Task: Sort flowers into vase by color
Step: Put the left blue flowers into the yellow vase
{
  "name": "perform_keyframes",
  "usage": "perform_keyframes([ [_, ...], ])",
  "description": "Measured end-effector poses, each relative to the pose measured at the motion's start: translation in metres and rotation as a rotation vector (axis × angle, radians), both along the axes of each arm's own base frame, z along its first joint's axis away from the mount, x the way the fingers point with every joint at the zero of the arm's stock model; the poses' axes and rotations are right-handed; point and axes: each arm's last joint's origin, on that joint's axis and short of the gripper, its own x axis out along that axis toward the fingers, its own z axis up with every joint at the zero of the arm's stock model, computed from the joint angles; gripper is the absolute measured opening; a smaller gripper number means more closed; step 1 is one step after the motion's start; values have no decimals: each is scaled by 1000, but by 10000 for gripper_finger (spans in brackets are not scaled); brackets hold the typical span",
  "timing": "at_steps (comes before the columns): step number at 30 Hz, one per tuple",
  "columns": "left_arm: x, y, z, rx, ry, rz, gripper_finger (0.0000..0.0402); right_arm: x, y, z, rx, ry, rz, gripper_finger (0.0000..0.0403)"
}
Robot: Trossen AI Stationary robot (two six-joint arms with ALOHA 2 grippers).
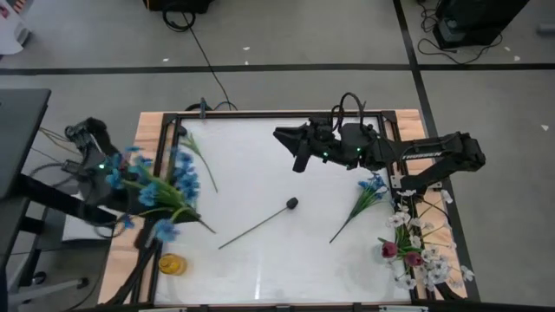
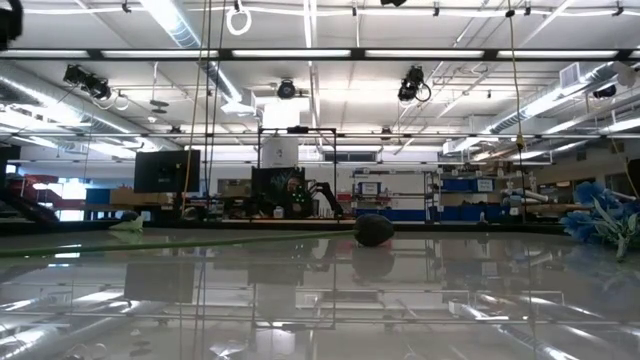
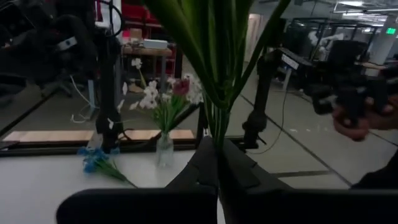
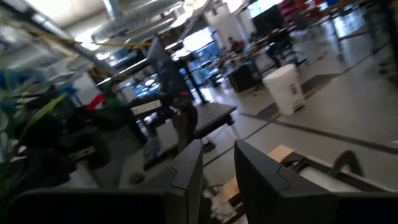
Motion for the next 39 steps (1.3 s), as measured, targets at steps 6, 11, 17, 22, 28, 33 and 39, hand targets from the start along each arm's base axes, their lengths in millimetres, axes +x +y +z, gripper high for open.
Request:
perform_keyframes([
  [6,57,12,-10,1,15,60,0,1,3,-6,16,56,94,101],
  [11,98,37,-15,-14,-10,91,0,1,4,-9,14,91,136,101],
  [17,132,73,-30,6,42,114,1,1,4,-11,15,108,139,101],
  [22,138,91,-37,88,70,69,1,1,2,-13,42,128,137,101],
  [28,122,120,-36,155,125,25,1,0,-3,-12,109,91,23,101],
  [33,87,137,-29,149,162,-29,1,-1,-5,-10,129,62,-71,101],
  [39,27,136,-22,178,203,5,1,-2,4,-10,147,50,-148,101],
])
